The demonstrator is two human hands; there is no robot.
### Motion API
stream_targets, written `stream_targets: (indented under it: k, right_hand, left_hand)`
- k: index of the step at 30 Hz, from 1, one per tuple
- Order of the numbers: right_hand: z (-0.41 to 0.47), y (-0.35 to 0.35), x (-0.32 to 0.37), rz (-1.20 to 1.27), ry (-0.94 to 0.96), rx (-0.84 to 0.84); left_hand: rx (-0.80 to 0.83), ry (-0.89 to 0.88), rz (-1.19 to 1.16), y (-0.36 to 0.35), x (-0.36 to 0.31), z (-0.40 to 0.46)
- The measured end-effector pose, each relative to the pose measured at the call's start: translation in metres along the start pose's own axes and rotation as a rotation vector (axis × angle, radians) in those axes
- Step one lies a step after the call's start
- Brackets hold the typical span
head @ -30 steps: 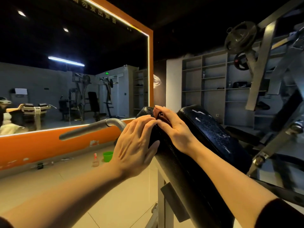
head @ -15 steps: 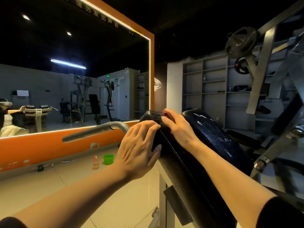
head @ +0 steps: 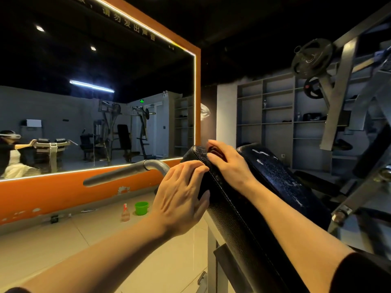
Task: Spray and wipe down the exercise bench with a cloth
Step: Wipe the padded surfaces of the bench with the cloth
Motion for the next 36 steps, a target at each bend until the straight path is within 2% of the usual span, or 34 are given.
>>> stream_targets:
  k: [2, 3, 5, 7, 9, 14, 16, 21, 22, 25, 27, 29, 32, 33, 34, 36]
  right_hand:
    - [-0.005, -0.007, 0.021, 0.025, 0.147, 0.067]
    - [-0.003, -0.007, 0.019, 0.04, 0.163, 0.081]
    - [0.007, 0.0, -0.002, 0.05, 0.072, 0.044]
    - [0.014, 0.009, -0.028, -0.035, -0.122, -0.02]
    - [0.012, 0.009, -0.034, -0.119, -0.194, -0.041]
    - [-0.013, -0.008, 0.023, 0.052, 0.165, 0.05]
    - [-0.014, -0.005, 0.018, 0.064, 0.186, 0.066]
    - [0.001, 0.013, -0.036, -0.138, -0.169, -0.047]
    - [-0.003, 0.01, -0.031, -0.13, -0.16, -0.05]
    - [-0.033, 0.001, 0.01, 0.024, 0.113, -0.013]
    - [-0.048, 0.0, 0.017, 0.047, 0.216, 0.031]
    - [-0.042, 0.011, -0.011, -0.016, 0.125, 0.004]
    - [-0.036, 0.028, -0.061, -0.136, -0.231, -0.098]
    - [-0.04, 0.028, -0.063, -0.169, -0.291, -0.107]
    - [-0.046, 0.026, -0.058, -0.186, -0.285, -0.109]
    - [-0.064, 0.018, -0.03, -0.113, -0.089, -0.102]
  left_hand:
    - [-0.005, -0.008, 0.004, -0.001, 0.0, -0.001]
    - [-0.002, -0.016, 0.011, -0.001, 0.0, -0.001]
    - [0.003, -0.037, 0.027, -0.001, 0.0, -0.002]
    - [-0.002, -0.041, 0.033, 0.0, -0.001, -0.002]
    - [-0.018, -0.035, 0.029, 0.001, -0.001, -0.002]
    - [-0.017, -0.03, 0.027, -0.001, -0.002, -0.002]
    - [-0.008, -0.037, 0.037, -0.001, -0.001, -0.002]
    - [-0.012, -0.036, 0.054, 0.0, -0.002, -0.002]
    - [-0.019, -0.034, 0.048, 0.0, -0.003, -0.002]
    - [-0.029, -0.044, 0.03, -0.001, -0.003, -0.002]
    - [-0.02, -0.053, 0.028, -0.002, -0.003, -0.003]
    - [-0.008, -0.055, 0.039, -0.002, -0.002, -0.004]
    - [-0.007, -0.047, 0.041, -0.002, -0.002, -0.005]
    - [-0.017, -0.045, 0.038, -0.002, -0.002, -0.005]
    - [-0.026, -0.045, 0.035, -0.002, -0.002, -0.005]
    - [-0.034, -0.047, 0.035, -0.003, -0.002, -0.005]
Point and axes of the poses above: each hand's wrist, its own z-axis towards the middle knuckle, its own y-axis out of the back of the hand, x = y × z, the point moved 3 cm from there along z, towards the middle knuckle, and after that the axes turned 2 degrees about -z, right-handed, at the moved point
